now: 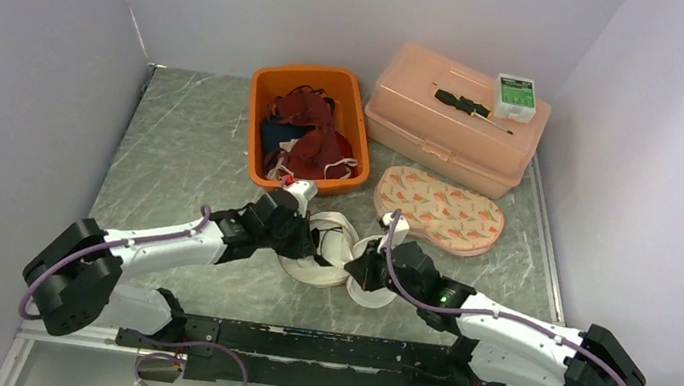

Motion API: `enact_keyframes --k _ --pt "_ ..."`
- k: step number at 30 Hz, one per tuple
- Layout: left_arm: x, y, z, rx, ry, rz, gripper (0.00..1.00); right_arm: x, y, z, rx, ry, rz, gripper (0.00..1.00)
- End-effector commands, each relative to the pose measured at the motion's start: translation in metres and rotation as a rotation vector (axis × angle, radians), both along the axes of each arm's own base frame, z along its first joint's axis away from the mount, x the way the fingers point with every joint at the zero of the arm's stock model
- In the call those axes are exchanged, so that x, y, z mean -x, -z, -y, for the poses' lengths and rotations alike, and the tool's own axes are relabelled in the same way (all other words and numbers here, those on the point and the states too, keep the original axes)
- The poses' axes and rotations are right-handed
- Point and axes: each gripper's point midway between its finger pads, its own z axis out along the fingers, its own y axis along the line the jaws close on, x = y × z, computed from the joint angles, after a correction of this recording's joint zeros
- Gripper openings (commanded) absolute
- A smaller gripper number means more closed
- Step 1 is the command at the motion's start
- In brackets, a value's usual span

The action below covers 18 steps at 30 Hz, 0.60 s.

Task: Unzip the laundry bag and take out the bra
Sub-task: Pick up the bra from the laundry bag.

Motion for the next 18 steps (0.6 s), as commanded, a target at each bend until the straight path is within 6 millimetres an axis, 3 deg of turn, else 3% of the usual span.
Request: enact_keyframes --k 1,3,6,12,18 --pt "0.003 -0.031 0.006 0.065 0.049 0.059 0.02 -0.005 -0.023 0.000 -0.043 0.026 0.047 0.21" --pt "0.004 -0.039 0.004 0.065 0.059 0.074 0.03 -0.009 -0.032 0.004 -0.030 0.035 0.080 0.47" --pt "0.007 -0.046 0.001 0.054 0.074 0.084 0.03 -0.012 -0.049 0.009 -0.026 0.041 0.126 0.63" --pt "0.012 -0.051 0.004 0.061 0.122 0.093 0.03 -0.026 -0.081 0.019 0.007 0.089 0.226 0.69" --pt "0.018 -0.061 0.013 0.064 0.194 0.116 0.03 -0.051 -0.083 0.016 0.073 0.145 0.229 0.63"
